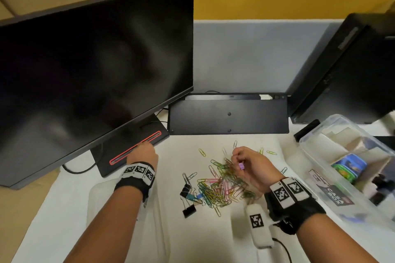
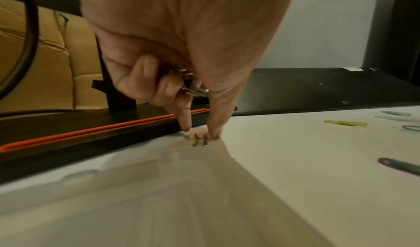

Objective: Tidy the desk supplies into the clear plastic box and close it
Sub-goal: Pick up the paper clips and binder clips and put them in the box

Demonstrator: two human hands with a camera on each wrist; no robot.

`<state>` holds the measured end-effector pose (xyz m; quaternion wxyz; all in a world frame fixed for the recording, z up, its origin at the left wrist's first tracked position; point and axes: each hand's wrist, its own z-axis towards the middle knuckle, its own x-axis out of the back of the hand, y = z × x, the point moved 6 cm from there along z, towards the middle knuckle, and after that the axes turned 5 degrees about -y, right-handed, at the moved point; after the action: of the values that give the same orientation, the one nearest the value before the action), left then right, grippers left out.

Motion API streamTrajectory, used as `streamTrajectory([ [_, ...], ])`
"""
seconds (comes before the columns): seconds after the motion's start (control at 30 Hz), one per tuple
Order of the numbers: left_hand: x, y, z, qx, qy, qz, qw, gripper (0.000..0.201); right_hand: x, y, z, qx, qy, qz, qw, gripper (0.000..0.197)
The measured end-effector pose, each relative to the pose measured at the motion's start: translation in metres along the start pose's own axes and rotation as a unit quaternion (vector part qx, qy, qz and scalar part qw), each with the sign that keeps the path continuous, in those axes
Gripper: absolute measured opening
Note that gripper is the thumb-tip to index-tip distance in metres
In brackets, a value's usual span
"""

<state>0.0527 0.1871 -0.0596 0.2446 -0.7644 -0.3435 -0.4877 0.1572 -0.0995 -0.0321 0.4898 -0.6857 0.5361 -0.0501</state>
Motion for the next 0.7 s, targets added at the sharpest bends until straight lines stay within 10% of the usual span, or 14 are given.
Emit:
streamTrajectory([
  [0.1, -0.002, 0.003, -0.008, 0.002, -0.022, 0.0, 1.0, 0.025, 0.023, -0.043, -0.028, 0.092, 0.066, -0.195, 0.974, 0.026],
  [0.27, -0.006, 0.019, -0.031, -0.05, -0.042, -0.158, 0.985, 0.019, 0.081, -0.149, -0.092, 0.269, 0.305, -0.405, 0.819, 0.019],
  [0.4, 0.004, 0.044, -0.077, -0.121, -0.026, -0.291, 0.949, 0.016, 0.145, -0.2, -0.107, 0.219, 0.437, -0.373, 0.789, 0.026],
  [0.57, 0.011, 0.082, -0.128, -0.182, -0.004, -0.318, 0.93, 0.012, 0.179, -0.204, -0.072, 0.044, 0.363, -0.52, 0.772, 0.031],
  [0.7, 0.011, 0.112, -0.147, -0.203, -0.001, -0.329, 0.922, 0.011, 0.171, -0.208, -0.075, 0.038, 0.309, -0.557, 0.77, 0.033],
])
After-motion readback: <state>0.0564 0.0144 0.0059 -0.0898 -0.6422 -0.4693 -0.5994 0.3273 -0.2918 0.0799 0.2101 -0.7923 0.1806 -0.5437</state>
